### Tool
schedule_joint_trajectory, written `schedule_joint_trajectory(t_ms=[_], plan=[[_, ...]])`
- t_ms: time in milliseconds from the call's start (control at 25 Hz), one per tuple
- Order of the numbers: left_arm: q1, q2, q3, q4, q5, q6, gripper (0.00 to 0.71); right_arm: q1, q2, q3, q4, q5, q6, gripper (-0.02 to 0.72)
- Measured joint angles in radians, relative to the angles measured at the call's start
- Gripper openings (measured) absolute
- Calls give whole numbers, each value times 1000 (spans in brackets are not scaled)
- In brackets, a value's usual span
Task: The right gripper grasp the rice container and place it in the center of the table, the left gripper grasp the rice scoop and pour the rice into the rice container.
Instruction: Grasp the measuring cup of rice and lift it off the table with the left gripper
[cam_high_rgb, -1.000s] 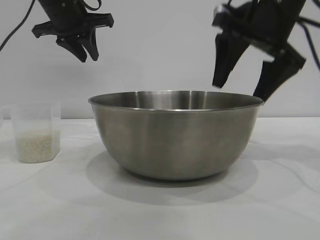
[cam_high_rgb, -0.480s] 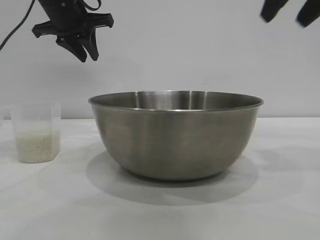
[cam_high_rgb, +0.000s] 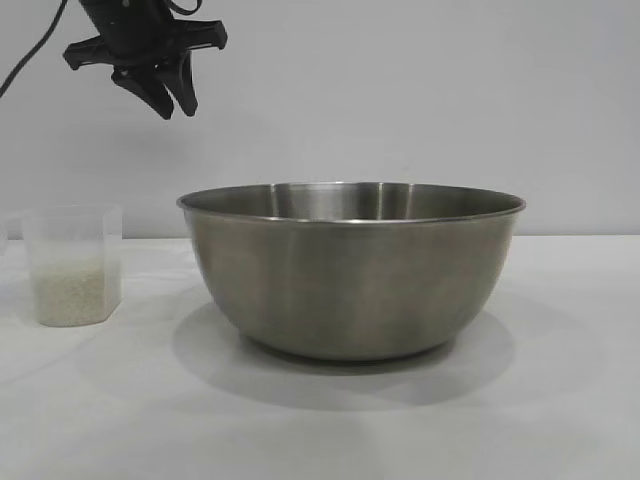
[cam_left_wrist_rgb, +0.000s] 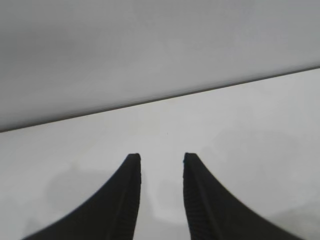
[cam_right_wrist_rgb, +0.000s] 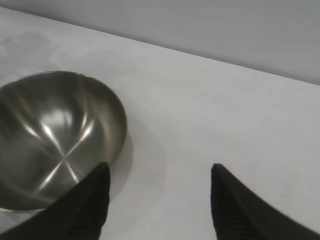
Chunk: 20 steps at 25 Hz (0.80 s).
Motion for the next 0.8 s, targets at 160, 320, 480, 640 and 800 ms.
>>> schedule_joint_trajectory(t_ms=[160, 320, 480, 640, 800], plan=[[0, -6, 0, 0, 1, 0, 181, 0, -184, 23, -32, 116, 81, 407], [0, -20, 0, 0, 6, 0, 181, 0, -316, 36, -120, 283, 172, 407], [0, -20, 0, 0, 17, 0, 181, 0, -431, 39, -174, 413, 197, 407], [0, -30, 0, 0, 23, 0, 181, 0, -546, 53, -231, 523, 203, 407], [0, -50, -2, 2, 24, 0, 181, 0, -656, 66, -247, 568, 228, 407]])
